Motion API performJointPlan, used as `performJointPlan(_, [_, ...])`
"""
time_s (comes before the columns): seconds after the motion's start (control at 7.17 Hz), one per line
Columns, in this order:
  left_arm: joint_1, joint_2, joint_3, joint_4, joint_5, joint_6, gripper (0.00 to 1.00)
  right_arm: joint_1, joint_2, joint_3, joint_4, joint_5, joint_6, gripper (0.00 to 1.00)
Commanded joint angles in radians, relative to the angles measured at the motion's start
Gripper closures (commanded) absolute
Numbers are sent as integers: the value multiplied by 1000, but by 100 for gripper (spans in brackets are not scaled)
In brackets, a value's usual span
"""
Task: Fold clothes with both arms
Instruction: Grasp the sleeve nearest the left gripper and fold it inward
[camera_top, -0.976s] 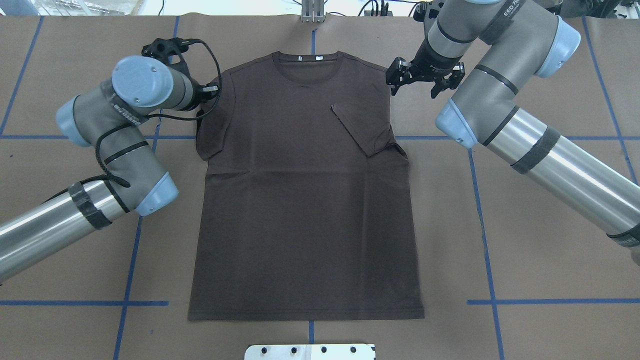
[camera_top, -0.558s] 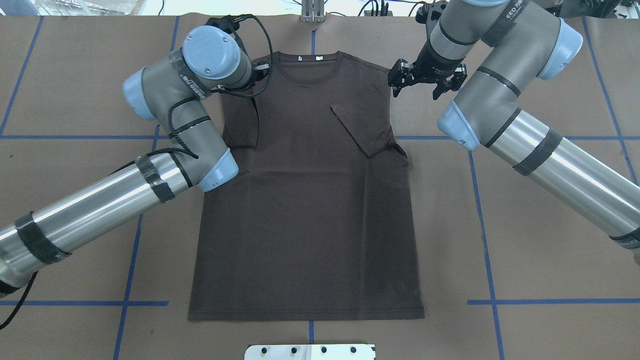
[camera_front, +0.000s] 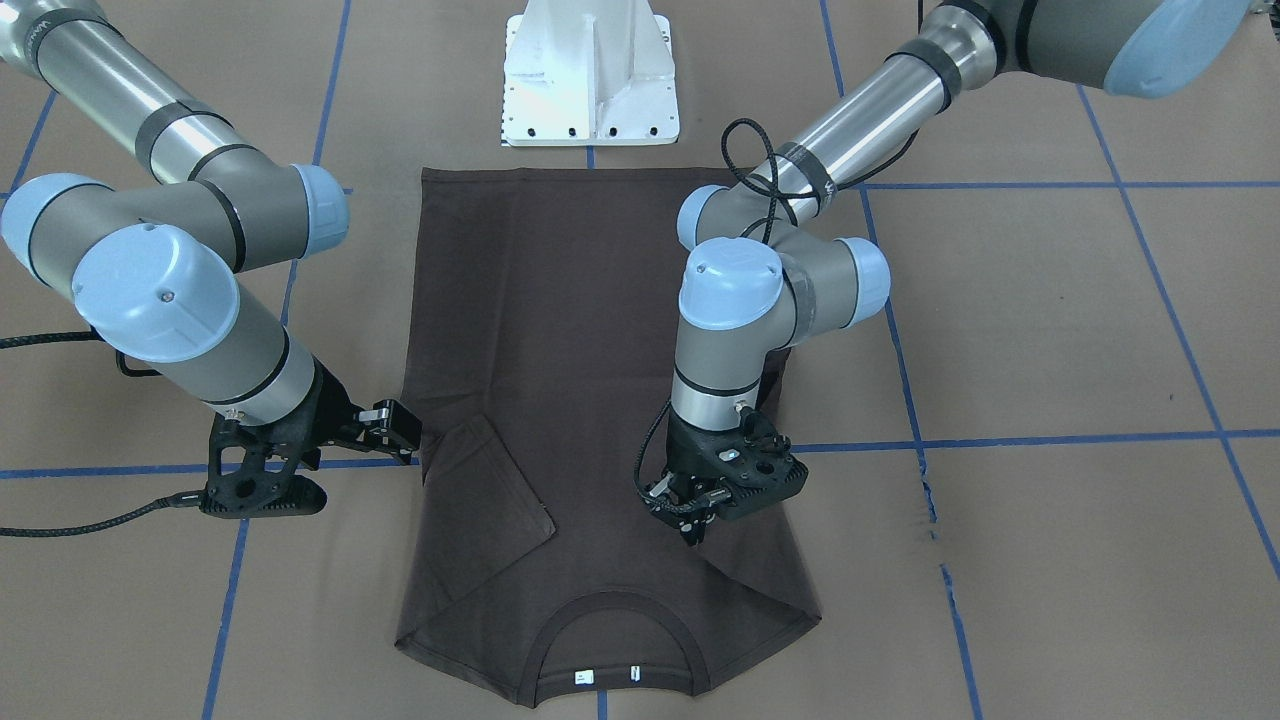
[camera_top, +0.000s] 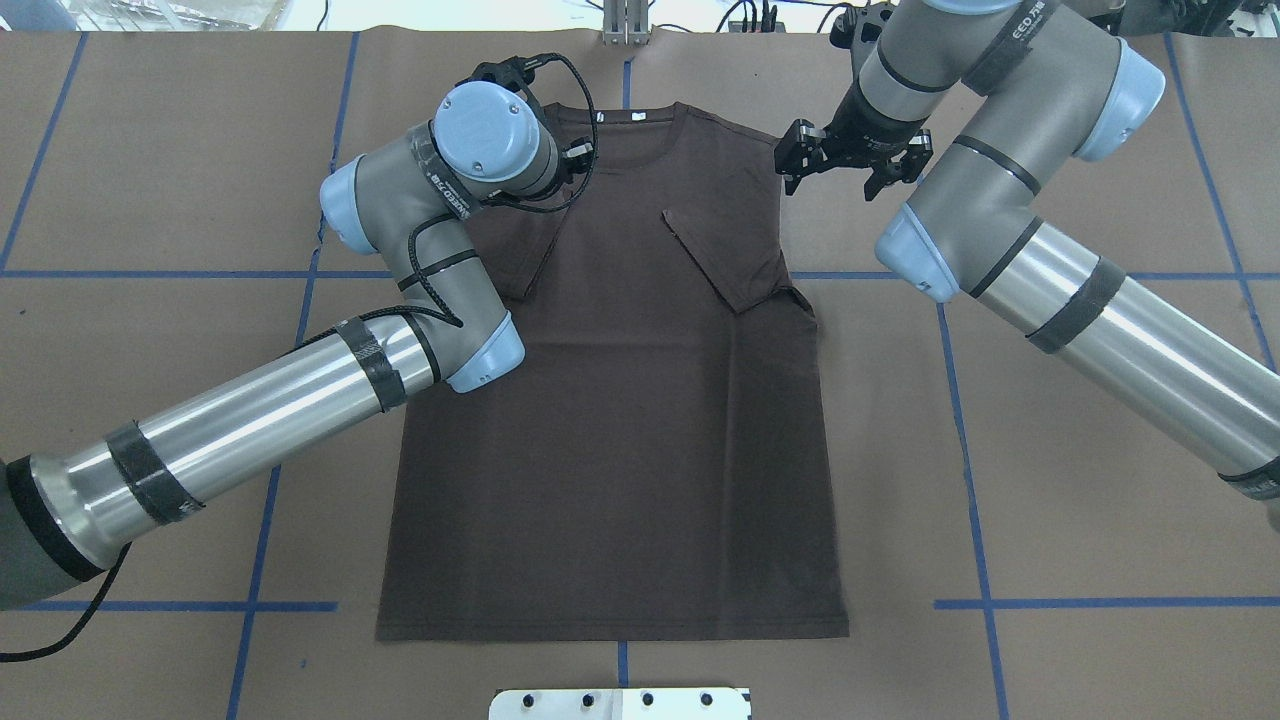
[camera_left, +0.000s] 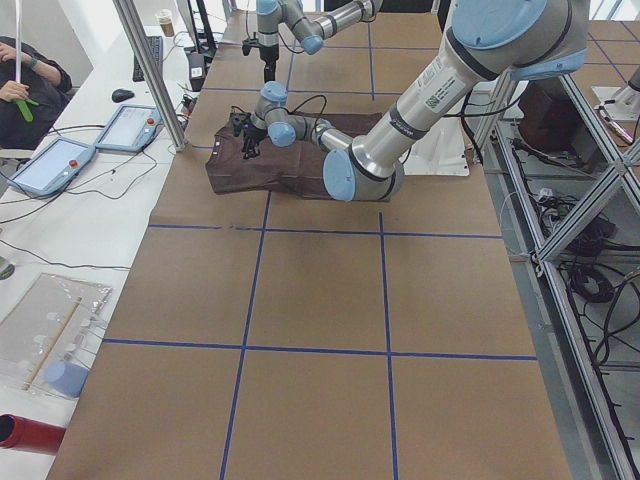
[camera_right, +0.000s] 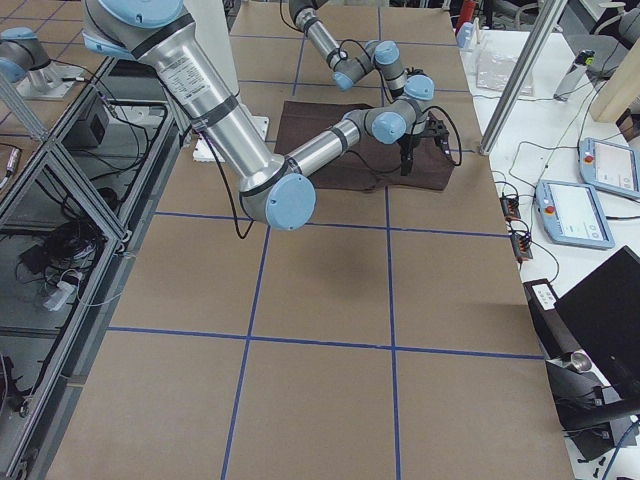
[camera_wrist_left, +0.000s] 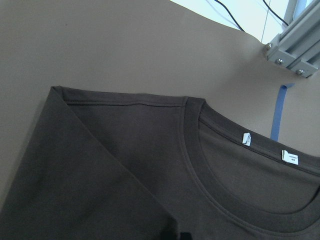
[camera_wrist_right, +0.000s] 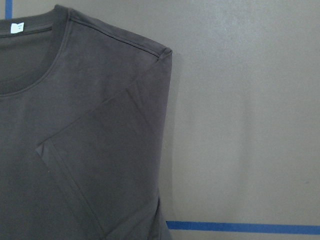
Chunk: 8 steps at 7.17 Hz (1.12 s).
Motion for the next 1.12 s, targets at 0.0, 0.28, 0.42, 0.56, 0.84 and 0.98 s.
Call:
performJointPlan(0.0, [1, 21, -58, 0, -74, 40, 0, -8, -30, 9, 39, -3, 17, 0])
performJointPlan(0.28, [-3, 256, -399, 130, -139, 180, 0, -84, -149, 157, 79, -24, 178, 0])
performJointPlan(0.42, [-5, 347, -595, 263, -139, 261, 0, -185, -233, 298, 84, -142, 322, 0])
performJointPlan(0.56, [-6, 405, -738, 360, -139, 313, 0, -330, -336, 425, 90, -314, 415, 0])
performJointPlan(0.84, [-6, 528, -873, 383, -169, 315, 0, -641, -574, 688, 111, -550, 679, 0])
performJointPlan(0.98, [-6, 536, -882, 384, -169, 315, 0, -770, -610, 706, 111, -653, 770, 0])
